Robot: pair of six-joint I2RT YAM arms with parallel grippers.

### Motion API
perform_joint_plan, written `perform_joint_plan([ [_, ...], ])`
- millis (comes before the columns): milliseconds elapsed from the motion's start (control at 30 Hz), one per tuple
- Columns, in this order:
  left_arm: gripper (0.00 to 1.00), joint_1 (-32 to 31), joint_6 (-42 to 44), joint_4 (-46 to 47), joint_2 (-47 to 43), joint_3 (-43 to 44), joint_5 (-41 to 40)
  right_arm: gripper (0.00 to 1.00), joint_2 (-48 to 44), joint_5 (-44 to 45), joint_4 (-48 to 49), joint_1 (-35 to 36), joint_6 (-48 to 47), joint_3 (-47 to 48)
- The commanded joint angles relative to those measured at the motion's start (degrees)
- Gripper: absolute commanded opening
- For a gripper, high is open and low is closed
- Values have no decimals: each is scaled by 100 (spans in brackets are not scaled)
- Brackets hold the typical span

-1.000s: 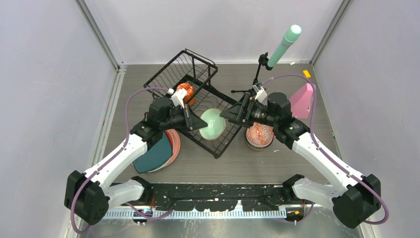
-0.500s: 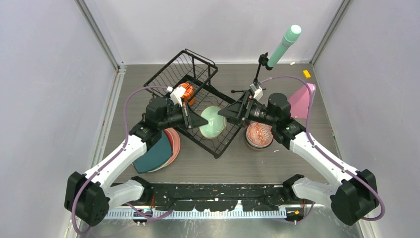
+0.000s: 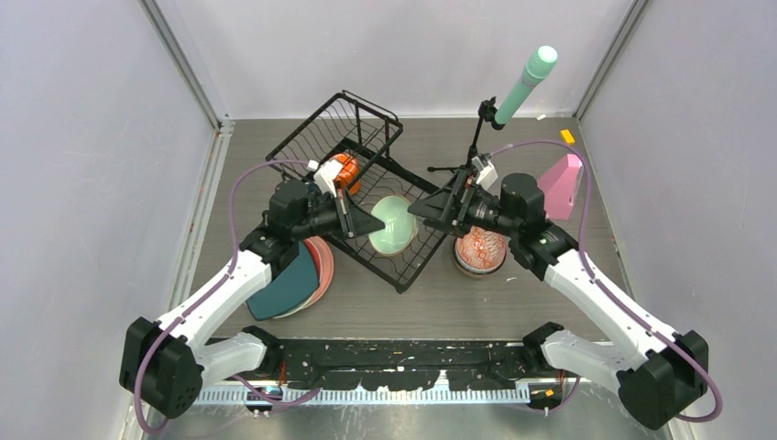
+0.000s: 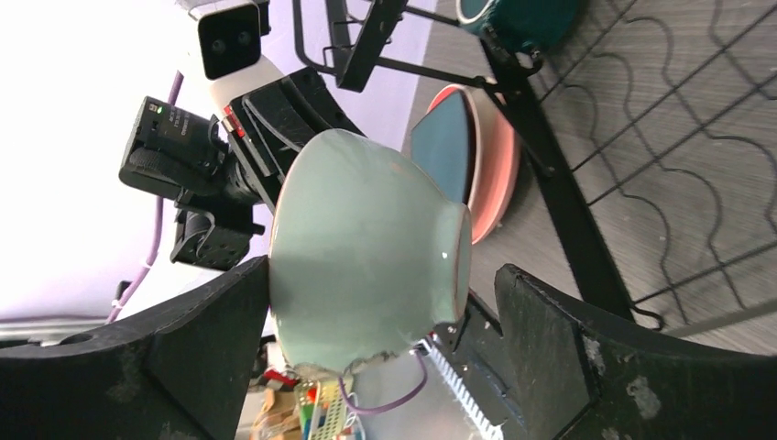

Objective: Load the mixed dishes into the dish rack
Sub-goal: Turn the bowl upside down on the dish rack.

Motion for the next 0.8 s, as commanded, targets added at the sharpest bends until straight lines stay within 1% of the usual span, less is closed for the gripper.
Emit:
perform_joint_plan([
  [0, 0, 83, -207, 751, -364, 23, -201, 96, -471, 566, -926, -30, -734, 353],
  [133, 0, 83, -297, 858, -339, -21, -405, 96, -434, 325, -1025, -30, -543, 529],
  [267, 0, 83, -371, 1043, -250, -13, -435, 96, -482, 744, -1587, -33, -690, 622],
  [367, 0, 83, -504, 1206, -185, -22, -378, 96, -460, 684, -1531, -31, -648, 506],
  [500, 0, 83, -639, 1349, -56, -19, -214, 96, -415, 201, -441, -28, -69, 160],
  [533, 0, 83, -661, 1363, -38, -15, -203, 96, -371, 128, -20, -30, 136, 126],
  [600, 0, 83, -719, 1425, -9, -34, -180, 96, -280, -72, 468, -30, 326, 98],
  [767, 0, 83, -827, 1555, 20, -50, -150, 96, -195, -226, 958, -29, 375, 124],
])
